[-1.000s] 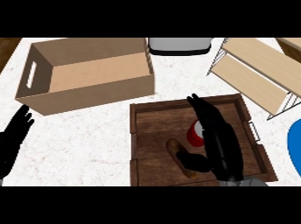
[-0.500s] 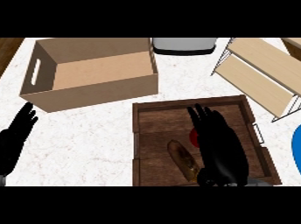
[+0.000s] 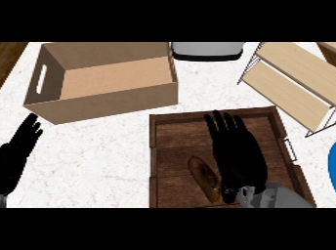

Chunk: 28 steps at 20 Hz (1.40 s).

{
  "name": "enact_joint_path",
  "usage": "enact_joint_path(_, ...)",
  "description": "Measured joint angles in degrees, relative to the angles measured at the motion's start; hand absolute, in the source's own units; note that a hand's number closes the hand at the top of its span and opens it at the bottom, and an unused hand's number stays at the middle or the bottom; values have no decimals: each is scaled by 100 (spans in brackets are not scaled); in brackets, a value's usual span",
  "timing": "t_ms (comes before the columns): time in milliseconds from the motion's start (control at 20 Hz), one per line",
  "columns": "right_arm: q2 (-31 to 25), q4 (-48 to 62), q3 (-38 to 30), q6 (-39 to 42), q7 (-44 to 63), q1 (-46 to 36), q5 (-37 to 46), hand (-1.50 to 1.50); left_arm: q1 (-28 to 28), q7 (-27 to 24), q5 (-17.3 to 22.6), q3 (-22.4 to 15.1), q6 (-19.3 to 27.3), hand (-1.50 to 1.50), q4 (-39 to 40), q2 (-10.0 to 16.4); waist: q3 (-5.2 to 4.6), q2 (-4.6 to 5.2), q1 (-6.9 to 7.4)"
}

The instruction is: Pick the can from the tray and place it in the tiered shelf

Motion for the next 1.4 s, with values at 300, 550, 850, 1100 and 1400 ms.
enact_joint_path(300,-25,299,-369,334,-277,13,145,-150,-64,-64,-156,90,-81,0,144,-169,3,3,-11)
enact_joint_path(550,21,686,-571,344,-591,113,496,-150,-319,-46,-309,240,-181,0,408,-294,6,6,-17)
enact_joint_path(850,213,1027,-779,193,-1051,290,1002,-150,-238,86,-501,452,-359,0,265,-438,7,6,-11)
enact_joint_path(1100,398,1437,-1063,99,-1455,250,1309,-150,-231,112,-661,637,-515,0,274,-573,7,7,-7)
enact_joint_path(1400,583,1803,-1367,10,-1819,345,1565,150,-73,123,-902,739,-613,0,103,-778,-3,-10,-6)
